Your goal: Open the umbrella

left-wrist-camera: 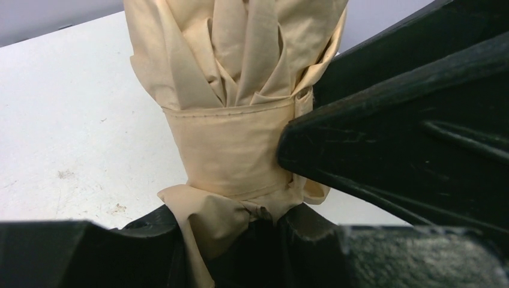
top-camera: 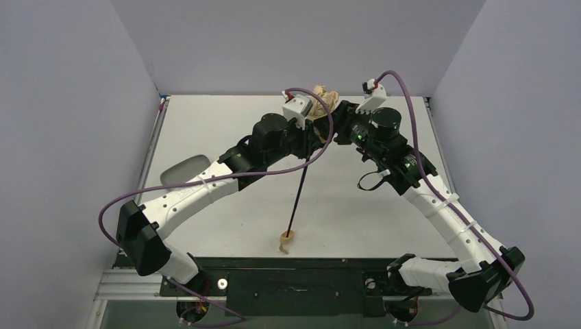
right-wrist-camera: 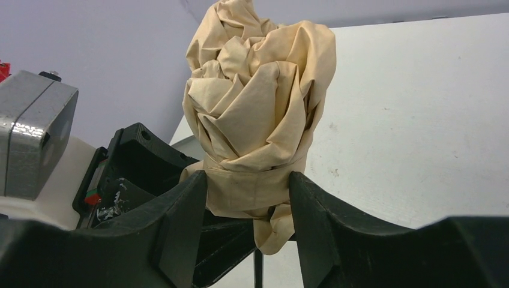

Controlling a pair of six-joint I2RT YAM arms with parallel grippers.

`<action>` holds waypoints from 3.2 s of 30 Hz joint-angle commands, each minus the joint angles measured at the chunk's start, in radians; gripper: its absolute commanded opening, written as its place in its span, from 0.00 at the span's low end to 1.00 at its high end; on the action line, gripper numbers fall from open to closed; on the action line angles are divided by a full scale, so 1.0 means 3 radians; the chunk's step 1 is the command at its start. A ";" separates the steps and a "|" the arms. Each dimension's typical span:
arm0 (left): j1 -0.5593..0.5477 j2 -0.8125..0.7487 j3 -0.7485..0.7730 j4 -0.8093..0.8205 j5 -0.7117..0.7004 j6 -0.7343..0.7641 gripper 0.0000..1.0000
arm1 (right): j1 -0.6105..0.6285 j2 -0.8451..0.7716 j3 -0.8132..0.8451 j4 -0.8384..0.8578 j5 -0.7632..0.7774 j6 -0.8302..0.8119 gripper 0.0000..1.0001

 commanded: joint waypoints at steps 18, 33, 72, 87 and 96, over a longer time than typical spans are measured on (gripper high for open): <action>0.0188 -0.0283 0.0002 0.0518 0.0259 -0.0090 0.00 | -0.0139 -0.0148 -0.0205 0.0094 -0.0390 -0.0269 0.00; 0.0336 -0.0410 -0.0173 0.0711 0.0590 -0.0284 0.00 | -0.0250 -0.0246 -0.0303 -0.0324 -0.0011 -0.0837 0.00; 0.0861 0.0063 0.0283 0.1496 0.1475 -0.2008 0.00 | -0.0064 -0.0279 -0.0574 0.0504 -0.1294 -0.0466 0.73; 0.0990 0.0073 0.0376 0.1398 0.1576 -0.1789 0.23 | -0.0119 -0.0062 -0.0430 0.0697 -0.1402 0.0009 0.00; 0.1642 -0.0146 0.0280 0.1021 0.1860 -0.0549 0.93 | -0.0499 -0.0109 -0.0554 0.0962 -0.1718 0.0491 0.00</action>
